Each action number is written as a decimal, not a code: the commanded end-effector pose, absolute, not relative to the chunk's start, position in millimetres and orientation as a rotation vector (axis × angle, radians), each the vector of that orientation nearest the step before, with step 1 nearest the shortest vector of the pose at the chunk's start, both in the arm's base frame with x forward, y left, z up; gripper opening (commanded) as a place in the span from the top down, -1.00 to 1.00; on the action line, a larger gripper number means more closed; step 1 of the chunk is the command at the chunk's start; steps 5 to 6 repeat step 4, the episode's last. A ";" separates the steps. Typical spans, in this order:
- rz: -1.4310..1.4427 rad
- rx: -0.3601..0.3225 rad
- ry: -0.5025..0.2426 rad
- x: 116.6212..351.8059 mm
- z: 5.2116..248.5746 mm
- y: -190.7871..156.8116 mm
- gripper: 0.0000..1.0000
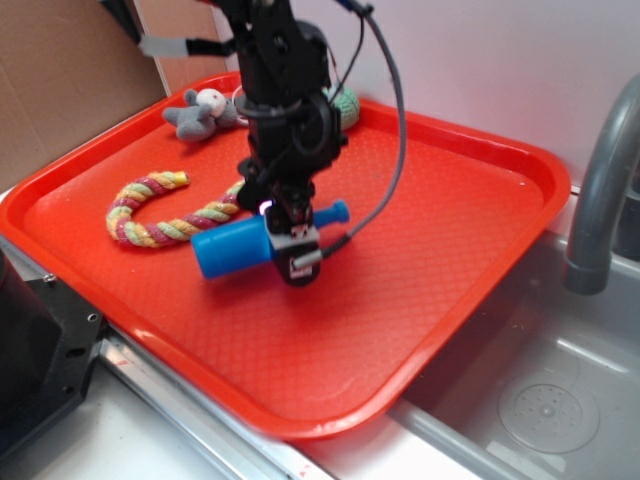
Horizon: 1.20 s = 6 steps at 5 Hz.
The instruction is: Grab the blue bottle.
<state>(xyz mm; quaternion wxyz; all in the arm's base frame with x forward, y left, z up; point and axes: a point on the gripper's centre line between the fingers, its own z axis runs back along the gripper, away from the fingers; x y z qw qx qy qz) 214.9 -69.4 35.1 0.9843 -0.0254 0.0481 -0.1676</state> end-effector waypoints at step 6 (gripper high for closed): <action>0.061 -0.115 -0.140 226.7 207.5 -10.9 1.00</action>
